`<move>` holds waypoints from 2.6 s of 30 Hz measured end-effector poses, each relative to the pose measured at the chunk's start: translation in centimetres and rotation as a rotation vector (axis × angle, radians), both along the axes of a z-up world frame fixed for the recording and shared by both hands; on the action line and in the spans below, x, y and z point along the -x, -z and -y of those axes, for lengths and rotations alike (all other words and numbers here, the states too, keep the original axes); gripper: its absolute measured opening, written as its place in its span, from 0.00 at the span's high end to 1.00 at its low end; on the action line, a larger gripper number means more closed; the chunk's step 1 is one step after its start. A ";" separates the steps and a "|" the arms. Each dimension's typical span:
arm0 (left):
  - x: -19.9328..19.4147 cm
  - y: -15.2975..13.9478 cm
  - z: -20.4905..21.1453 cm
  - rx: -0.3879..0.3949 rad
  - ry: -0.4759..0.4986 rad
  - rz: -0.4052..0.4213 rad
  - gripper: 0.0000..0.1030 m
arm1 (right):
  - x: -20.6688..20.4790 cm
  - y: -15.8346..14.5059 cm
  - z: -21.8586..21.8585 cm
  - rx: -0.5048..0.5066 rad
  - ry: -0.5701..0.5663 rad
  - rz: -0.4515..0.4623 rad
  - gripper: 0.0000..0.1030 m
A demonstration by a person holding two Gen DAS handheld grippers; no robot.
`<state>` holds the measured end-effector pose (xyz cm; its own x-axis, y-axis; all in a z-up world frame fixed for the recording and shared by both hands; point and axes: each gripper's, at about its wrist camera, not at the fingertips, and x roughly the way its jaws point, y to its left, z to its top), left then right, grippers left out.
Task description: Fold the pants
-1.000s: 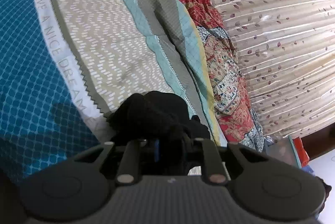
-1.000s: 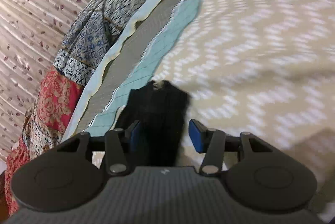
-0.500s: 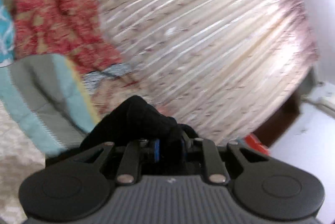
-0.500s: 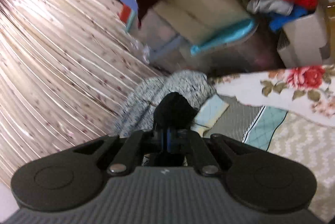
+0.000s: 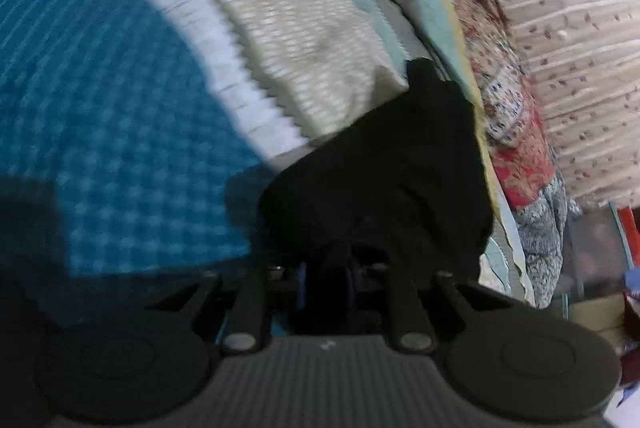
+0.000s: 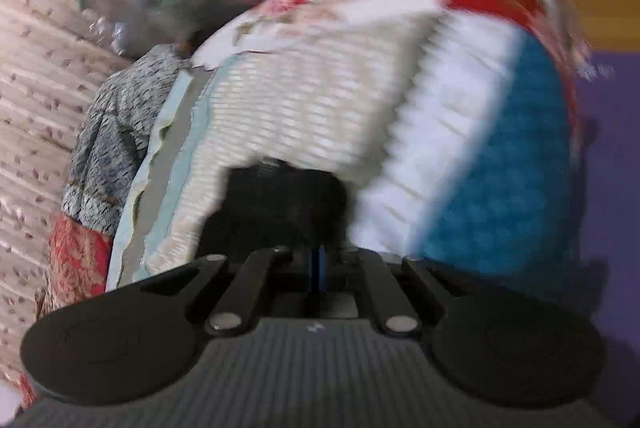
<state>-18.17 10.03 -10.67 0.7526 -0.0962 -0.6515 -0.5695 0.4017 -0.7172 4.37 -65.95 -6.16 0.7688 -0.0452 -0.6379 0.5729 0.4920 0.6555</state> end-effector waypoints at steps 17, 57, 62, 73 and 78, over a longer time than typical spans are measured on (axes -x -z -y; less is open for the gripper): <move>-1.7 -8.7 -7.5 -0.202 -0.027 0.158 0.52 | -2.8 -11.3 -8.3 0.292 -0.256 0.151 0.52; -14.3 -1.7 -2.9 -0.121 0.179 0.174 0.87 | -11.6 -8.7 -15.7 0.496 -0.670 0.061 0.41; -14.5 -1.9 -3.1 -0.108 0.155 0.166 0.87 | -12.3 -8.6 -14.3 0.482 -0.570 0.073 0.41; -17.6 -3.6 -3.8 -0.178 0.152 0.113 0.87 | -26.8 -1.2 -12.1 0.350 -0.388 -0.069 0.54; -20.5 -5.1 -4.6 -0.240 0.148 0.111 0.87 | -28.3 -4.4 -12.8 0.413 -0.400 0.033 0.89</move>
